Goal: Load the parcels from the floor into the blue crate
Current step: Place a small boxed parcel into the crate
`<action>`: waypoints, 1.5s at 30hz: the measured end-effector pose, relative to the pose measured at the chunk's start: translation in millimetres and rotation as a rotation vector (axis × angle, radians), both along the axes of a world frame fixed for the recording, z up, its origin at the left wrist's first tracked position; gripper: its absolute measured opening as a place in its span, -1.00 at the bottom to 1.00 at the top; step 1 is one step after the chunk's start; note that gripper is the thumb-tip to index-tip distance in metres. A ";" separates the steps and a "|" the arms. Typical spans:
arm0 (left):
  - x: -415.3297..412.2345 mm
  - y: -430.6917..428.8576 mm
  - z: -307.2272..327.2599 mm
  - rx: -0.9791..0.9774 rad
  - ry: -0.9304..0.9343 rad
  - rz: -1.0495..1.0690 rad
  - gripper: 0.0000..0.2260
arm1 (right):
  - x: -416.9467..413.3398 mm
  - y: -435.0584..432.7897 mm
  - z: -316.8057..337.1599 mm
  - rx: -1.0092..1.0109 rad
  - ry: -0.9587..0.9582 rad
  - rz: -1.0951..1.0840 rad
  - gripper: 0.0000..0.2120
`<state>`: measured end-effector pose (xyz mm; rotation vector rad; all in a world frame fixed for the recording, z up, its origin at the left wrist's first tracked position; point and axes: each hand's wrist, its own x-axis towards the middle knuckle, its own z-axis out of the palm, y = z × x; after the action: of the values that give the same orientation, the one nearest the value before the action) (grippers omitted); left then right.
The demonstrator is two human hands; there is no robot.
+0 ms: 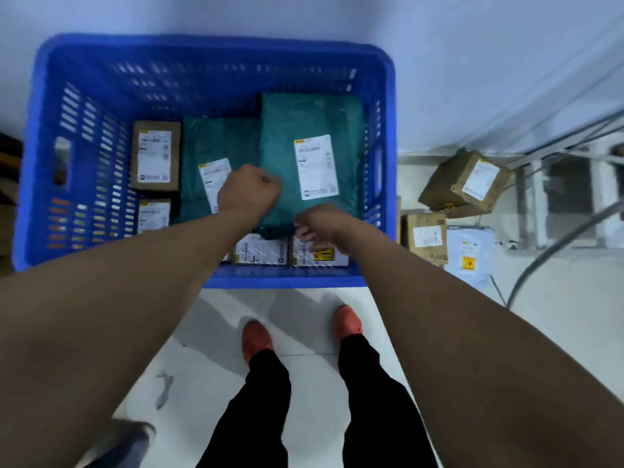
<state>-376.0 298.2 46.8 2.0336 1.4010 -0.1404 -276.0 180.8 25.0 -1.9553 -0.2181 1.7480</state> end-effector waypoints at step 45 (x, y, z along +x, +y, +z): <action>323.3 -351.8 -444.7 -0.408 -0.069 0.180 -0.73 | 333.7 -338.1 -410.4 -0.194 -0.428 -0.092 -0.53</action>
<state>-52.7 -53.6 -398.0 1.5590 1.3760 -0.2533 57.7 -157.3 -385.4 -2.4271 -0.1038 1.3170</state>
